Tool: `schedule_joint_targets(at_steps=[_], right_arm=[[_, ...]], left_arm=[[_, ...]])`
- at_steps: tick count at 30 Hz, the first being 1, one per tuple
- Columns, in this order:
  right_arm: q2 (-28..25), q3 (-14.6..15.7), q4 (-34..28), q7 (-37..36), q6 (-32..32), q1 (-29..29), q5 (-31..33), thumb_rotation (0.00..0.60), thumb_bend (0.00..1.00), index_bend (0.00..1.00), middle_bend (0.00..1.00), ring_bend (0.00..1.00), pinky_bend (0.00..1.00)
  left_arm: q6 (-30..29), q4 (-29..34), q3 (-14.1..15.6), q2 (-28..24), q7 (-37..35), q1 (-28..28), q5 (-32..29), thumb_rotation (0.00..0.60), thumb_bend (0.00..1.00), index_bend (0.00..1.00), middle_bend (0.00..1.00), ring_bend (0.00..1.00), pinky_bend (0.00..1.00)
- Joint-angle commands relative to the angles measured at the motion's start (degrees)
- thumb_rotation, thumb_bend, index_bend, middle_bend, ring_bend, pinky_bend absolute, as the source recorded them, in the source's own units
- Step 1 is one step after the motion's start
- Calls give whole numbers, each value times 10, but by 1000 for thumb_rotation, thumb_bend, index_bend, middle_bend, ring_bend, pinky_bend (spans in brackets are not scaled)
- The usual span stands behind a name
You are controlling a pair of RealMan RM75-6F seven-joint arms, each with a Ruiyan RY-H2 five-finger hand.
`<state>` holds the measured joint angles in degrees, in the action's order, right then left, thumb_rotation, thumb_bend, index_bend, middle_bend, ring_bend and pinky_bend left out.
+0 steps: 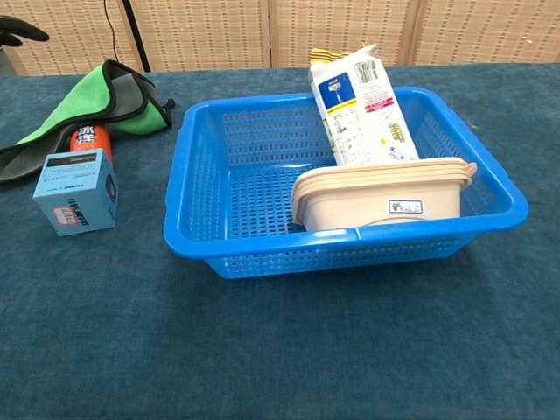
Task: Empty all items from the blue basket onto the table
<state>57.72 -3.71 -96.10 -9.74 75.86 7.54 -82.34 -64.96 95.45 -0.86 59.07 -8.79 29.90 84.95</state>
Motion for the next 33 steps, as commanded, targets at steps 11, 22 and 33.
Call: schedule_joint_targets(at_steps=[11, 22, 33], right_arm=[[-86, -26, 30, -337, -171, 164, -100, 600, 0, 0, 0, 0, 0], [7, -73, 108, -415, -329, 319, -45, 600, 0, 0, 0, 0, 0], [122, -119, 189, -326, -429, 421, 71, 600, 0, 0, 0, 0, 0]], left_arm=[[-160, 138, -4, -66, 154, -131, -109, 600, 20, 0, 0, 0, 0], [-183, 158, -14, -64, 168, -161, -114, 600, 20, 0, 0, 0, 0], [-169, 163, -20, -60, 178, -165, -112, 600, 21, 0, 0, 0, 0]])
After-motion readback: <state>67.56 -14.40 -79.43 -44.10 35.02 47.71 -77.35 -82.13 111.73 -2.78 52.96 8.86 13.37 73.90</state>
